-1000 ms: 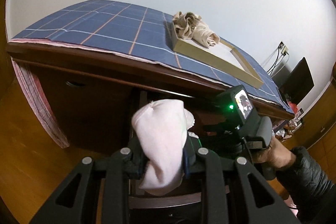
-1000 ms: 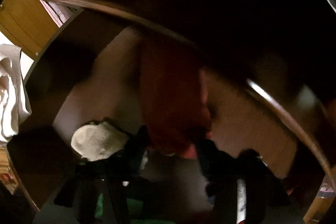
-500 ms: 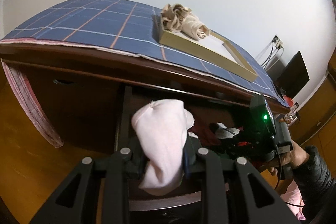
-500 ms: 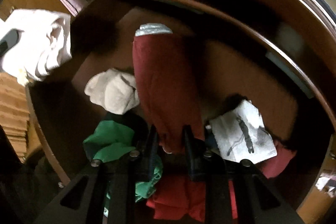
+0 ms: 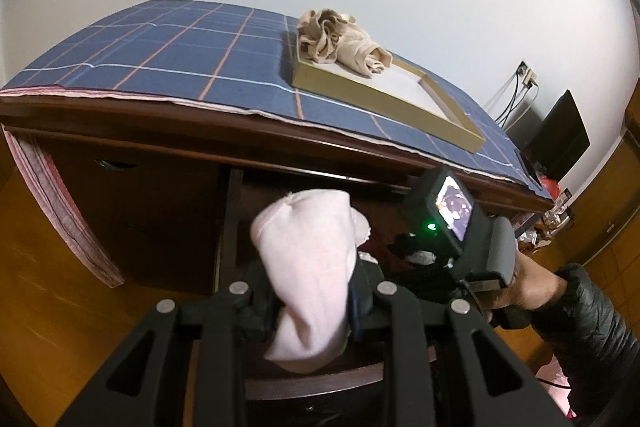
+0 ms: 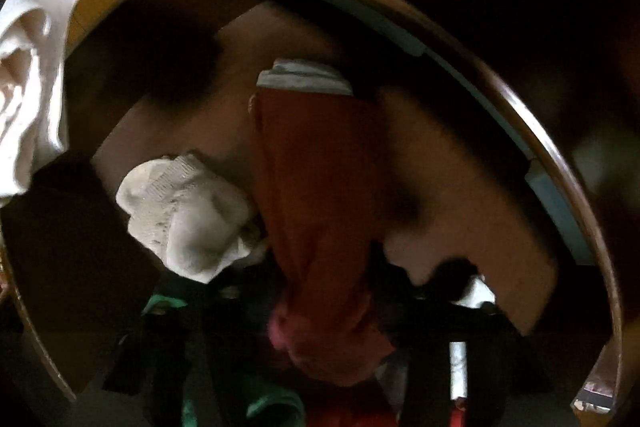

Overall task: Take underwear out of drawer
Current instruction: 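Grasp the dark red underwear with the right tool while the left tool holds the pink one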

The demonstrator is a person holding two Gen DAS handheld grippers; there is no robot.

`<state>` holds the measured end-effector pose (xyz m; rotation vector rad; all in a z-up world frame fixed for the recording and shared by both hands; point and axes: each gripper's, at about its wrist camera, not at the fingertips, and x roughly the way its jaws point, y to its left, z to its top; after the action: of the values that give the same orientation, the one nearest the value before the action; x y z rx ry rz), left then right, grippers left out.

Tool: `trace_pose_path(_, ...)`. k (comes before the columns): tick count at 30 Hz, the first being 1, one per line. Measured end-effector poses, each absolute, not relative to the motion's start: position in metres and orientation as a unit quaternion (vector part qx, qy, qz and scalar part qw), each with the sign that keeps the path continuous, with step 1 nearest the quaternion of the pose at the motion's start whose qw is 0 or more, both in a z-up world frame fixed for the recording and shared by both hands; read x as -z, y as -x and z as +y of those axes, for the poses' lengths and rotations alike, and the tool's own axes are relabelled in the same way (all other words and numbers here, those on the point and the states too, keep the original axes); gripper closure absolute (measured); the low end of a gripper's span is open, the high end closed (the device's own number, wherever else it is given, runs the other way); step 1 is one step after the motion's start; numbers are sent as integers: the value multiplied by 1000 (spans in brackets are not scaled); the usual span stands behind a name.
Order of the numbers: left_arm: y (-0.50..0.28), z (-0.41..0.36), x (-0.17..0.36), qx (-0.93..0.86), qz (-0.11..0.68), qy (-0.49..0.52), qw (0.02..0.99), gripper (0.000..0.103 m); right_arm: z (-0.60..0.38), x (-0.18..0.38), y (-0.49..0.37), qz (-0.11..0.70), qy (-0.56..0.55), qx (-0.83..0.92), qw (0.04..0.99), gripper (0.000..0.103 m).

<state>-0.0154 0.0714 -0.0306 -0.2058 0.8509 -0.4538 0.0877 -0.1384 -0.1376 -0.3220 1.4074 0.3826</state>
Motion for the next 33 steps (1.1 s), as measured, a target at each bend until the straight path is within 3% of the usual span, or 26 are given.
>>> trace_pose_path(3,15,72,32,217,409,99,881,78,-154,131,-85,640,108,-168,742,75)
trace_pose_path(13,19,57,25,227,402,87,883,78,-236,79,-44,557,-192,-173,789,76)
trace_pose_path(26,27,24,5,245,385,57,888,78,-294,45,13,452,-318,-178,814,77)
trace_pose_path(33,15,-4,-22,264,354,23,897,78,-309,1,20,395,-320,-168,845,77)
